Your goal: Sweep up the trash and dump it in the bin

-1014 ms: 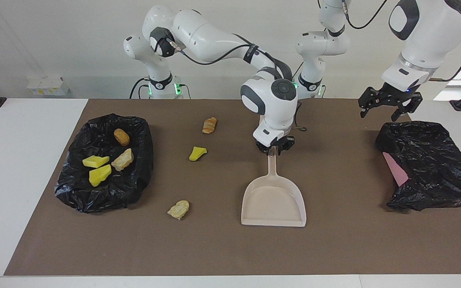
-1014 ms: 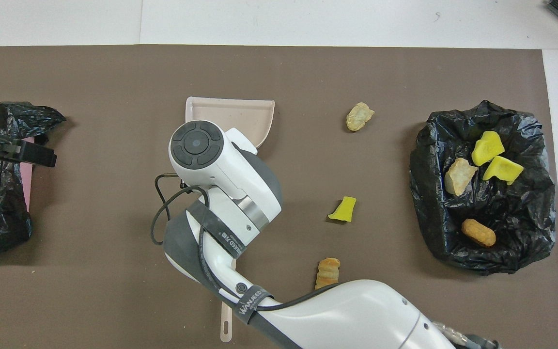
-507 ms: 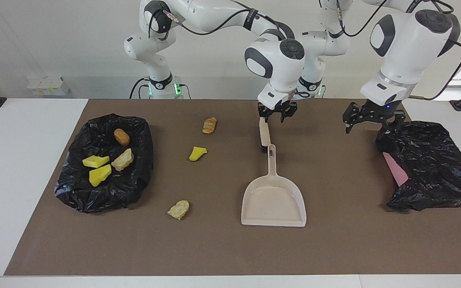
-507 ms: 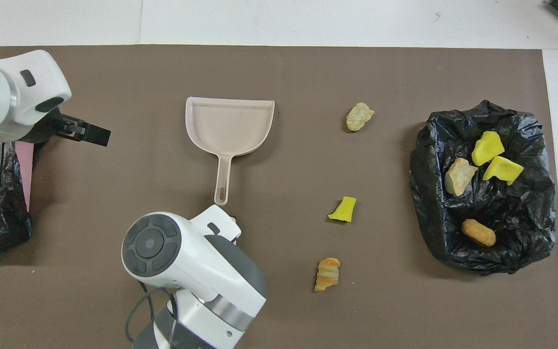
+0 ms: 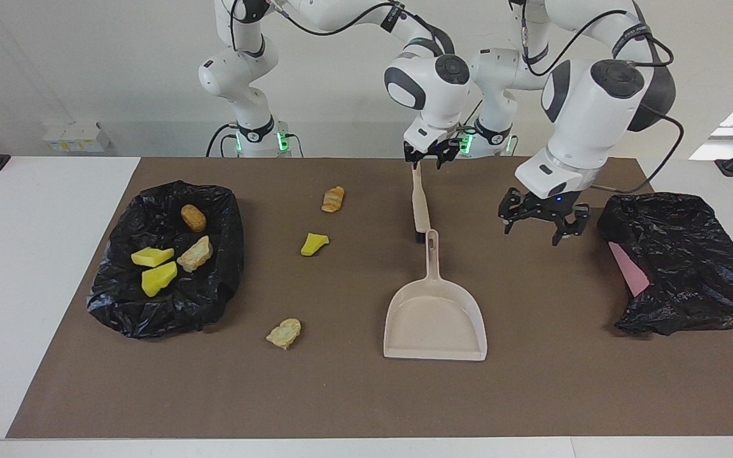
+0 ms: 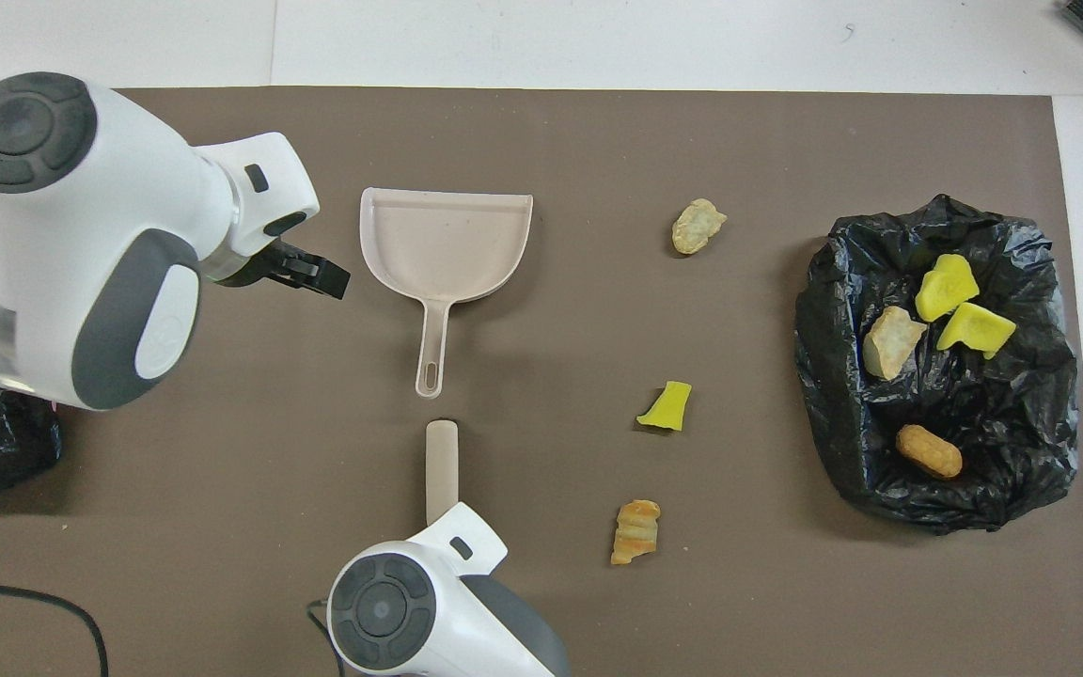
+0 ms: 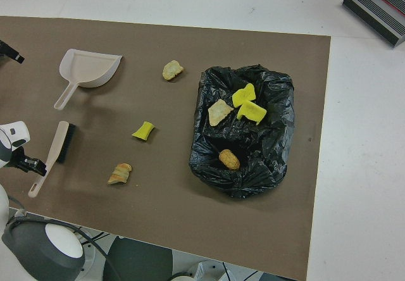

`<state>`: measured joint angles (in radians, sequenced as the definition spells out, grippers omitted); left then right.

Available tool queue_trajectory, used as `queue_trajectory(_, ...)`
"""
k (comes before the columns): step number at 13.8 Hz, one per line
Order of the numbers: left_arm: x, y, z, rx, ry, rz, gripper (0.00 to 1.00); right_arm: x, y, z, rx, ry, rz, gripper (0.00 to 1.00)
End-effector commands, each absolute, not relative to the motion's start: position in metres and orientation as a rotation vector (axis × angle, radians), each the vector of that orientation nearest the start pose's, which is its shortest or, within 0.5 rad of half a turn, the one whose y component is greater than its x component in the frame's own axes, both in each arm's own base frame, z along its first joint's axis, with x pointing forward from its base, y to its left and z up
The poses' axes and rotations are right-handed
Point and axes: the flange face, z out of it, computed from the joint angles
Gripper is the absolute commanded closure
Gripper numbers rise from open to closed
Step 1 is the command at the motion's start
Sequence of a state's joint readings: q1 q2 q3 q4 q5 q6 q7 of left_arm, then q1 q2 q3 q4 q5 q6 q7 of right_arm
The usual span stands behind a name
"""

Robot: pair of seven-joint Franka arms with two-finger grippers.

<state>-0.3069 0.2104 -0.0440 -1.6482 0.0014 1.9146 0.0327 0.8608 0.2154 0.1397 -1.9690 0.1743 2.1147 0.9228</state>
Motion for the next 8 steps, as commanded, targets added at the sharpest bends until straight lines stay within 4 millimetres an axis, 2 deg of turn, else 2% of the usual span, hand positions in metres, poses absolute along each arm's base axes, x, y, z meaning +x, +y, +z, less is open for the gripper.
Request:
queue_trajectory(1,0.587,-0.246,0.457,-3.107,0.538,-0.092,0.00,0.300,0.488,0.350,-3.061,0.038,0.279,0.34)
queue_trajectory(2,0.583,-0.249,0.446,-3.109,0.531,-0.087,0.00,0.299,0.489,0.342,-3.067,0.036,0.288,0.34)
queue_trajectory(3,0.577,-0.260,0.440,-3.108,0.531,-0.071,0.00,0.293,0.494,0.334,-3.071,0.023,0.296,0.35)
queue_trajectory(4,0.574,-0.269,0.431,-3.115,0.488,-0.058,0.00,0.293,0.497,0.335,-3.066,0.027,0.290,0.42)
queue_trajectory(6,0.571,-0.286,0.412,-3.126,0.431,-0.059,0.00,0.295,0.501,0.338,-3.059,0.048,0.284,0.63)
queue_trajectory(8,0.565,-0.292,0.398,-3.140,0.356,-0.061,0.00,0.299,0.505,0.347,-3.044,0.055,0.272,0.80)
